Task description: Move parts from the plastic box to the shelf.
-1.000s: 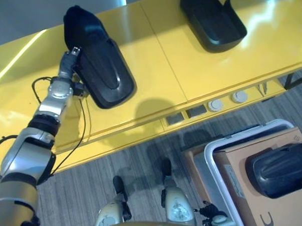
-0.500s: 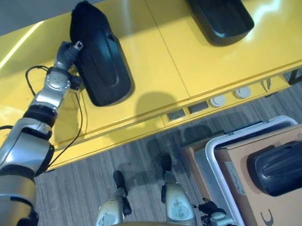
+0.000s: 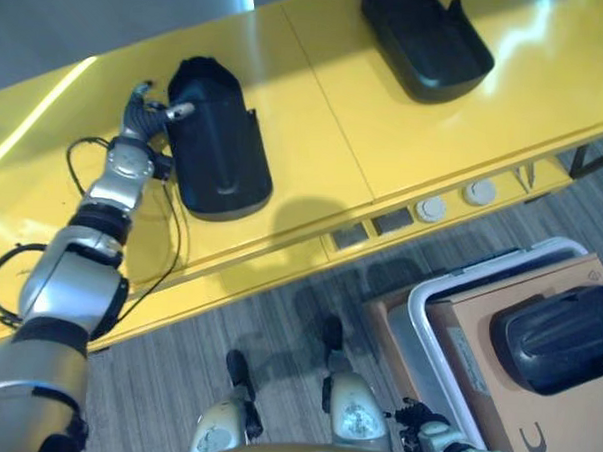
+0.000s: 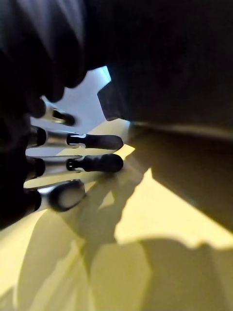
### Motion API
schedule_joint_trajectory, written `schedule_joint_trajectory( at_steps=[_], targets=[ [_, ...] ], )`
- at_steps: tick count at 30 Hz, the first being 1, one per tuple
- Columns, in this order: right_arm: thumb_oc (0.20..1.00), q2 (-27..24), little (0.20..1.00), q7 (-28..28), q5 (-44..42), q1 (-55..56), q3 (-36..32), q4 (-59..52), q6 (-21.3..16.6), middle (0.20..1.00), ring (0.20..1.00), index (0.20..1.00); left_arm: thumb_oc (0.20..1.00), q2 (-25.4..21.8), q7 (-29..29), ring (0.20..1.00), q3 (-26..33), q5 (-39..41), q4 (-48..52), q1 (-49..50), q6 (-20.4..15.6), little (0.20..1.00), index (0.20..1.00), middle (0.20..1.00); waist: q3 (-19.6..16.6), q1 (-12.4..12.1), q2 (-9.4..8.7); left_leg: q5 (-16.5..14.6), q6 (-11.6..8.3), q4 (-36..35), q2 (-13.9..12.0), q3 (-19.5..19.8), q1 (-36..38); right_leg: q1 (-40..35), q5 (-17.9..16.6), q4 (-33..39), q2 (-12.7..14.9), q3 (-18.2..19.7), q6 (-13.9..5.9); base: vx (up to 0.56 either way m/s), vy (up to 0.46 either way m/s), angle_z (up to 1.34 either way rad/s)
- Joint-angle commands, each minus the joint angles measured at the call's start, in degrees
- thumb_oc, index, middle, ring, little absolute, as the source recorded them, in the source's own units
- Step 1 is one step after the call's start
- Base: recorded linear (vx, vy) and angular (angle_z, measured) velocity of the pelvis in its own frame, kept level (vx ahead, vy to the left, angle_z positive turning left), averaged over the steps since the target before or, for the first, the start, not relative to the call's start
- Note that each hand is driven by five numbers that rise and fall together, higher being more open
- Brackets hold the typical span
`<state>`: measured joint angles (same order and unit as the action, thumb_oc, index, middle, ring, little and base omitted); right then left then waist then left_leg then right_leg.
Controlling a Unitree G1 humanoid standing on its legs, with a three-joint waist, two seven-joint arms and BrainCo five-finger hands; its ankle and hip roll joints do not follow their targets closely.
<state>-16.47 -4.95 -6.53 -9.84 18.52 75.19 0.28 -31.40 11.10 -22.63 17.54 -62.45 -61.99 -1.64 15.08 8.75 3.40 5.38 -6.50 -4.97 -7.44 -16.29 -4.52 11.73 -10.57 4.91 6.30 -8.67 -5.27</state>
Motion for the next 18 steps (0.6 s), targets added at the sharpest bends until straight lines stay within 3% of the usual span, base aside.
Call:
schedule_joint_trajectory(
  at_steps=[1,9,12,15,16,17,18],
  targets=[
    [1.000,2.60,1.000,1.91,-0.19,-2.17,2.27,1.15,-0.08,1.000,1.000,1.000,1.000,2.03,0.47,1.000,-0.01,2.12,-4.65,-3.80,-0.35,1.000,1.000,1.000,-0.74,-0.74,0.09,1.77,-2.42,-0.03,-3.59,0.96,0.88,-4.04,2.91,0.09,3.31,-0.52,-5.37,0.05,-0.009,0.00],
    [1.000,2.18,1.000,2.63,0.97,-2.37,1.00,2.23,1.12,1.000,1.000,1.000,1.000,1.09,0.79,1.000,0.17,3.92,1.09,-1.89,-1.10,1.000,1.000,1.000,-5.95,-2.62,0.62,0.16,-2.19,-0.03,-3.63,2.41,6.64,-11.66,5.43,0.09,3.27,-3.23,-5.00,0.06,-0.004,0.13],
    [1.000,2.00,1.000,2.60,2.29,-1.90,-0.02,2.63,1.24,1.000,1.000,1.000,1.000,-1.15,2.69,1.000,0.72,-1.23,7.45,0.87,-1.07,1.000,1.000,1.000,-8.50,-4.04,0.30,-0.41,-2.01,-0.03,-3.54,3.02,9.14,-14.85,6.49,-0.19,3.36,-4.59,-4.94,0.03,0.016,0.18],
    [1.000,2.27,1.000,2.26,2.70,-0.33,-2.69,1.62,0.28,1.000,1.000,1.000,1.000,-3.89,4.89,1.000,6.10,-11.05,41.01,17.29,-3.88,1.000,1.000,1.000,-9.35,-5.56,-0.96,-1.68,-1.73,-0.03,-3.32,3.90,11.15,-17.80,7.46,-0.45,3.81,-5.82,-5.03,0.02,0.015,0.22],
    [1.000,2.48,1.000,2.45,3.04,0.50,-2.94,1.29,0.14,1.000,1.000,1.000,1.000,-4.39,3.98,1.000,8.86,-11.74,47.06,23.15,-5.45,1.000,1.000,1.000,-9.84,-5.64,-1.26,-1.79,-1.69,-0.03,-3.29,3.82,11.31,-17.97,7.47,-0.38,3.91,-5.85,-5.04,0.02,0.032,0.15],
    [1.000,2.72,1.000,2.56,3.61,1.46,-3.24,1.31,0.06,1.000,1.000,1.000,0.307,-3.66,3.20,0.307,10.94,-10.79,51.09,27.89,-7.06,0.307,0.307,0.307,-10.19,-5.67,-1.53,-2.02,-1.68,-0.03,-3.33,3.59,11.72,-18.32,7.49,-0.34,4.03,-5.88,-5.06,0.02,0.038,0.10],
    [1.000,3.09,1.000,2.75,4.40,2.20,-3.53,1.65,0.24,1.000,1.000,1.000,0.200,-2.22,1.48,0.200,12.07,-8.12,55.13,31.48,-8.51,0.200,0.200,0.200,-10.49,-5.77,-1.83,-2.28,-1.62,-0.03,-3.37,3.41,11.99,-18.64,7.49,-0.27,4.18,-6.01,-5.03,0.03,0.042,0.07]
  ],
)
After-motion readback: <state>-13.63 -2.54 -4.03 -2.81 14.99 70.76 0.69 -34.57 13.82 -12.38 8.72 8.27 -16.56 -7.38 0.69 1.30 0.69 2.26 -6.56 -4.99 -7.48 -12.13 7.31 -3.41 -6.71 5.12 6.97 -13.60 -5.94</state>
